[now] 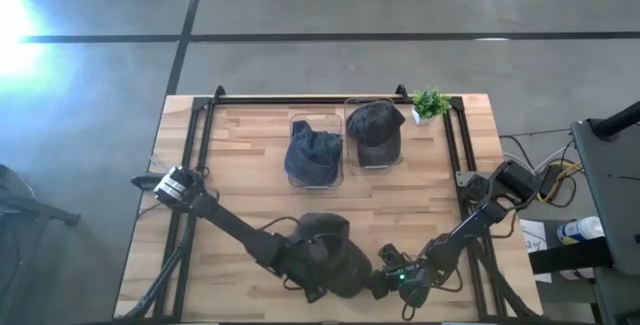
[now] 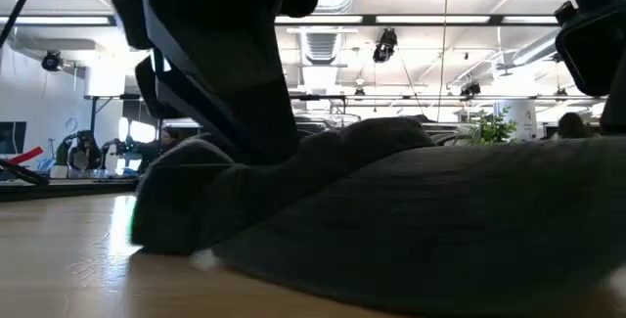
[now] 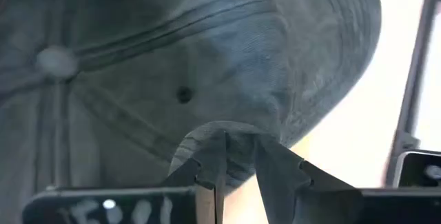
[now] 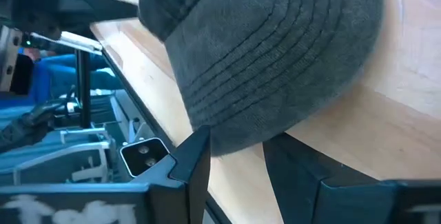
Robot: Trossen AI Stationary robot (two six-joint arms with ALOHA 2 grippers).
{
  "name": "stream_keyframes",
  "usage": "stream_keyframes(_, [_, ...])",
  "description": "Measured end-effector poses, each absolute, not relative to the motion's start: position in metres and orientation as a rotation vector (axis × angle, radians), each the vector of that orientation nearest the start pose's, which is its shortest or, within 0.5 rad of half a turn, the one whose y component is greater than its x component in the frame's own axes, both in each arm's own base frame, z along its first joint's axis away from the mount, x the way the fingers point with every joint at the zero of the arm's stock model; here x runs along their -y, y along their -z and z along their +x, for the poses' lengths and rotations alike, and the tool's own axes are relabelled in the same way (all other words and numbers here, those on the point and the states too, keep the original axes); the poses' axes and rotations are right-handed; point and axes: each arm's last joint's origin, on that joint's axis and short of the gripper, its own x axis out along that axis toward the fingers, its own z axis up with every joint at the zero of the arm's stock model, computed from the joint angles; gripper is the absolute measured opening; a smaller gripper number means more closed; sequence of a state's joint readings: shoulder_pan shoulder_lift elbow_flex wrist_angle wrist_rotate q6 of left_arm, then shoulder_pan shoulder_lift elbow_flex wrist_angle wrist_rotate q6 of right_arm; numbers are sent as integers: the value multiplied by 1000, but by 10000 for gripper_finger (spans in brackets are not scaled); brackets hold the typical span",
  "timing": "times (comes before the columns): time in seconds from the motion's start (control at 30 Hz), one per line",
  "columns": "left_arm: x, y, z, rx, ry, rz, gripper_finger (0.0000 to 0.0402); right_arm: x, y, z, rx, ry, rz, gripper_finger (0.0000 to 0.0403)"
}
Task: Pick & Place hat
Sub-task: Put the black cap into the right transparent bin
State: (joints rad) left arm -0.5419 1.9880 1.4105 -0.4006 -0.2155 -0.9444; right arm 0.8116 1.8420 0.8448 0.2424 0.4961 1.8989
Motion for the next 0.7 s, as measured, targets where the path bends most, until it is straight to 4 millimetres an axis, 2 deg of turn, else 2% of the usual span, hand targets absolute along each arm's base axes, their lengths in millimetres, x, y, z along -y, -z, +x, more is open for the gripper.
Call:
stream_keyframes(0.17, [212,-172,371,-933,-94,-555,69,-236,-121,248,-633,331,1321,130])
stream_keyframes(0.4, [212,-173,378,-893,-69,-568,69,-235,-122,249,-592,304,1195,130])
stream_keyframes(0.53, [213,-188,386,-829,-37,-547,69,-233,-137,250,-547,238,1058,129])
stream_keyframes(0.7, [219,-219,397,-766,23,-490,69,-229,-163,247,-513,124,807,110])
